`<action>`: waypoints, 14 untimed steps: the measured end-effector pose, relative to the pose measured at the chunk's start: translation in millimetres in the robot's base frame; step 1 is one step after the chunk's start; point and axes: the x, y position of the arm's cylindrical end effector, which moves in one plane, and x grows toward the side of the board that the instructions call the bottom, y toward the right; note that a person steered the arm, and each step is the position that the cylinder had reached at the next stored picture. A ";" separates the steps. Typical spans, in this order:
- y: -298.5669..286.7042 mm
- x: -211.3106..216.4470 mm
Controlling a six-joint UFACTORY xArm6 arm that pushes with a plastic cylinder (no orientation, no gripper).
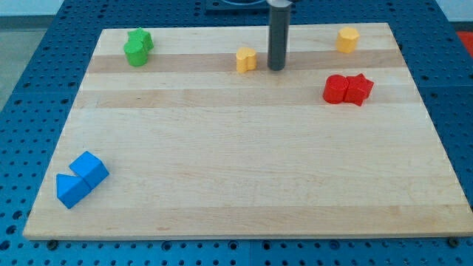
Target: Push the yellow heart into the yellow hexagon
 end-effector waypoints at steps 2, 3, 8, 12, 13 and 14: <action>-64.7 49.4; -99.5 56.6; -52.9 -14.7; -20.5 -11.3; -20.6 -5.9; -1.5 4.3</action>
